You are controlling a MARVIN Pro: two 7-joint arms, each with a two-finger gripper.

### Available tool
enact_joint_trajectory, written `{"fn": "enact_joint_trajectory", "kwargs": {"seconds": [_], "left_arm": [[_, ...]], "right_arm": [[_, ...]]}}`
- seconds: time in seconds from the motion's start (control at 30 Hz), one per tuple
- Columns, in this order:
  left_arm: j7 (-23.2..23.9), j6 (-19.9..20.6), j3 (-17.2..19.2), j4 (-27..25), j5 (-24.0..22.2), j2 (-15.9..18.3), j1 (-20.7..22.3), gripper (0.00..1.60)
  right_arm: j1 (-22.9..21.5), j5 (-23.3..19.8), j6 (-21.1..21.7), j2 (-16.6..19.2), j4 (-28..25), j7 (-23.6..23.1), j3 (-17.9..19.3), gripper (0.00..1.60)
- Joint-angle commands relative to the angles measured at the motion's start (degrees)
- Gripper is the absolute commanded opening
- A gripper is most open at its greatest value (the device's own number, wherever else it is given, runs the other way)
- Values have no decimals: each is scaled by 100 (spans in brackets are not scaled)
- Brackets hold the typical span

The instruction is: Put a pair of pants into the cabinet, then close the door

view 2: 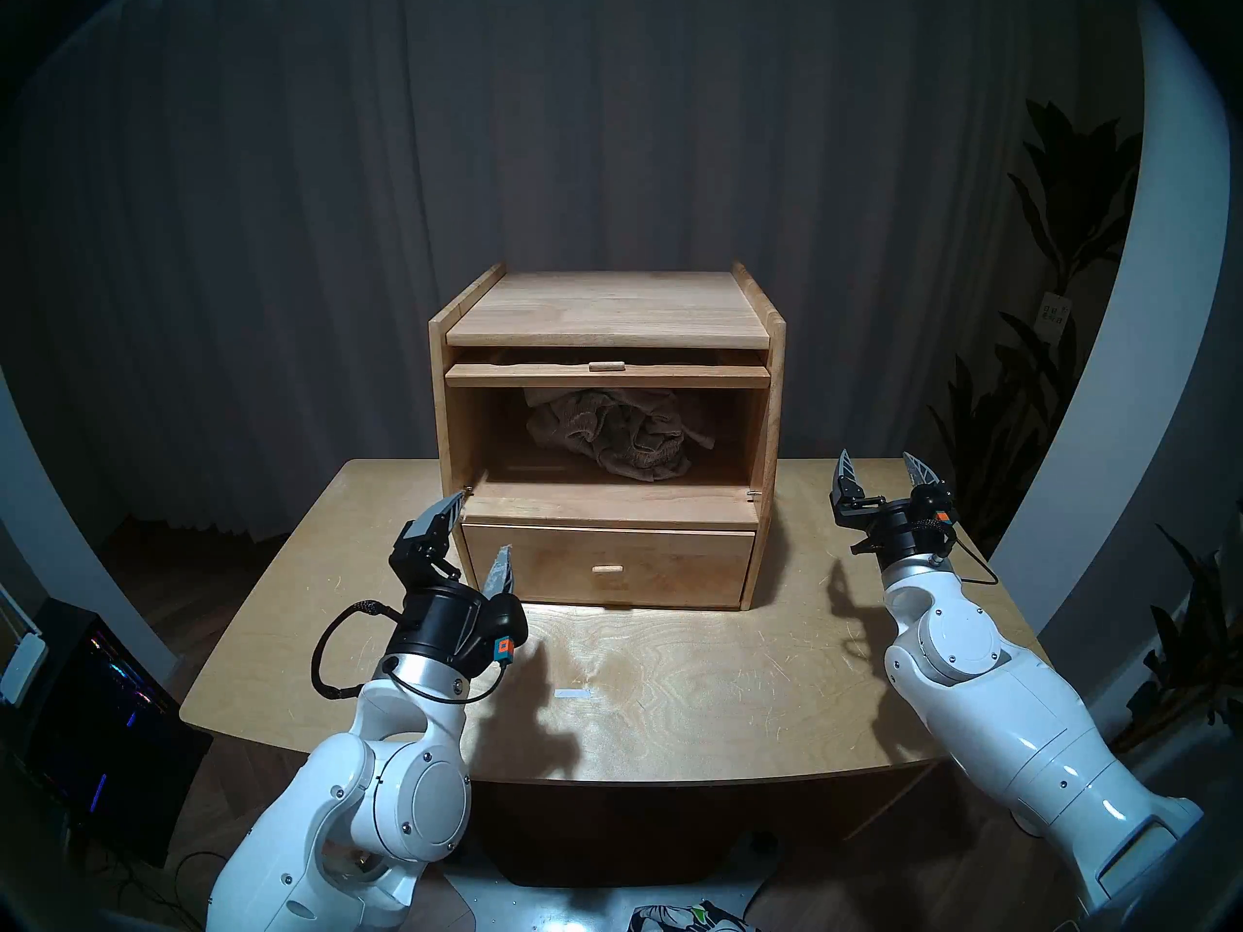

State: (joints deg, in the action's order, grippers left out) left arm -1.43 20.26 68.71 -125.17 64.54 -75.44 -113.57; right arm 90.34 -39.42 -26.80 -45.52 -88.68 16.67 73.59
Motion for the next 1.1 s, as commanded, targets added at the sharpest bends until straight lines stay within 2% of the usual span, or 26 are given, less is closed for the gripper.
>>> {"fn": "enact_joint_trajectory", "kwargs": {"seconds": [0.0, 0.07, 0.1, 0.13, 0.2, 0.3, 0.4, 0.43, 0.63, 0.77, 1.07], "left_arm": [[234, -10, 56, -300, -330, -112, 1, 160], [270, 8, 45, -324, -172, -25, 21, 160], [212, 248, -73, -300, 477, 131, 102, 160], [212, 248, -73, -300, 477, 131, 102, 160], [24, 344, -104, -161, 1061, 313, 256, 160], [110, 370, -157, 7, 1399, 587, 607, 160], [131, 371, -175, 66, 1665, 670, 736, 160], [184, 396, -221, 126, 1792, 726, 901, 160], [274, 332, 46, -37, 2459, 627, 1195, 160], [535, 63, 125, -173, 2690, 534, 1361, 160], [1446, -695, 186, -75, 2259, 133, 1869, 160]], "right_arm": [[-64, 13, -118, 27, -43, -43, 63, 160], [-65, 8, -125, 28, -39, -53, 63, 160], [-65, 4, -119, 29, -40, -53, 62, 160], [-65, 4, -119, 29, -40, -53, 62, 160], [-68, -11, -97, 32, -39, -57, 59, 160], [-71, -28, -87, 35, -34, -72, 56, 160], [-72, -32, -86, 35, -31, -79, 55, 160], [-72, -33, -87, 35, -31, -82, 56, 160], [-75, -40, -84, 36, -24, -101, 55, 160], [-76, -42, -84, 36, -20, -111, 56, 160], [-80, -53, -74, 38, -5, -140, 51, 160]]}}
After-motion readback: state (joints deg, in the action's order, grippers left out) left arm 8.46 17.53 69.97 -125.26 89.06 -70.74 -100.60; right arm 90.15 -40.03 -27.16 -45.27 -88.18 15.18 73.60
